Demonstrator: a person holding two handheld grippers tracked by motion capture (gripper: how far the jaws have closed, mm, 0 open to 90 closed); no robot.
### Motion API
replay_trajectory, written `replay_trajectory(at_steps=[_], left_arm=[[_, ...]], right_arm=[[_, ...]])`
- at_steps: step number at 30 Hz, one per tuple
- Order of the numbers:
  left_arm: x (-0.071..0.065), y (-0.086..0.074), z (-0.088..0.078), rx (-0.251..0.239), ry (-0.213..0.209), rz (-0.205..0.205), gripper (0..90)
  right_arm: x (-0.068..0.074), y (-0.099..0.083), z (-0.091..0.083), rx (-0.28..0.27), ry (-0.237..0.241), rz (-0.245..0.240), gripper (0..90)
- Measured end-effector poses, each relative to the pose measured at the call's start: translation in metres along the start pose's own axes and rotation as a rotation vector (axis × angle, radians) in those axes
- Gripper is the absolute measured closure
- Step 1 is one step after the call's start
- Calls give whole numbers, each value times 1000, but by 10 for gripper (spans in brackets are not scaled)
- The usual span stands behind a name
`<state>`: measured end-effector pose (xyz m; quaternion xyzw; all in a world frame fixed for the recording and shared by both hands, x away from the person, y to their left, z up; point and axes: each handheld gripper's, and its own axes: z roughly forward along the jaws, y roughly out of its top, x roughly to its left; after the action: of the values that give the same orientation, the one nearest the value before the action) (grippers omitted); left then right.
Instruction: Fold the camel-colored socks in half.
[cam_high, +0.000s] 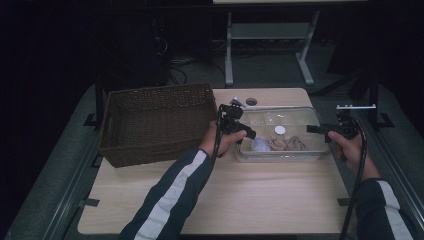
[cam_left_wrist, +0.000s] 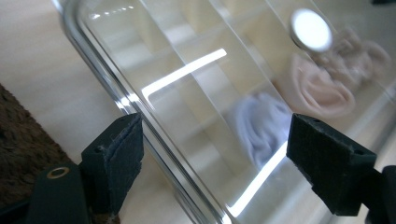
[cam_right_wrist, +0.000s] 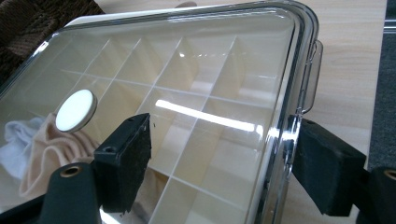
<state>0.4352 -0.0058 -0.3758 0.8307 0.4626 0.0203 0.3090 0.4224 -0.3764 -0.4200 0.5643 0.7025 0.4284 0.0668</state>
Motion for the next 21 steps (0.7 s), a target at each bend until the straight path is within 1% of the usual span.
replay_trajectory(at_steps=[1,2,3,4,6,7,8,9,10,11,12,13,15,16,17,18,19,20,21], left_arm=[[1,4,2,8,3,8,183],[1,6,4,3,3,8,183],[2,8,5,-4,4,4,183],[3,11,6,-2,7,9,185],[4,14,8,-8,35,1,206],[5,16,10,-10,43,4,216],[5,16,10,-16,43,8,205],[6,16,9,-30,40,5,200],[7,16,7,-44,17,10,198],[8,15,5,-54,2,6,225],[9,14,3,-66,-13,9,218],[9,12,-2,-84,-37,29,235],[10,8,-10,-97,-41,75,227],[9,5,-14,-93,-24,100,232],[9,1,-18,-96,-20,124,232],[10,-6,-22,-104,-26,142,232],[9,-11,-26,-120,-15,179,237],[8,-16,-29,-134,-10,206,251],[7,-22,-32,-149,-17,225,250]], right_arm=[[0,0,0,-4,-5,4,232],[-2,1,0,-15,-15,4,232],[-2,1,1,-18,-17,11,231],[-3,1,1,-23,-19,12,231],[-4,2,2,-27,-23,13,232],[-4,3,3,-27,-22,16,232],[-3,4,4,-29,-29,17,227],[-3,4,4,-30,-36,14,223],[-2,4,6,-35,-41,20,222],[0,4,6,-37,-43,30,233],[1,4,7,-44,-45,36,241],[3,4,8,-47,-45,39,247],[7,4,9,-58,-65,51,254],[9,4,9,-62,-74,61,261],[10,4,8,-68,-85,64,278],[9,3,8,-77,-95,80,298],[9,2,6,-87,-104,101,307],[9,1,5,-92,-104,106,307],[9,1,5,-93,-105,104,303]])
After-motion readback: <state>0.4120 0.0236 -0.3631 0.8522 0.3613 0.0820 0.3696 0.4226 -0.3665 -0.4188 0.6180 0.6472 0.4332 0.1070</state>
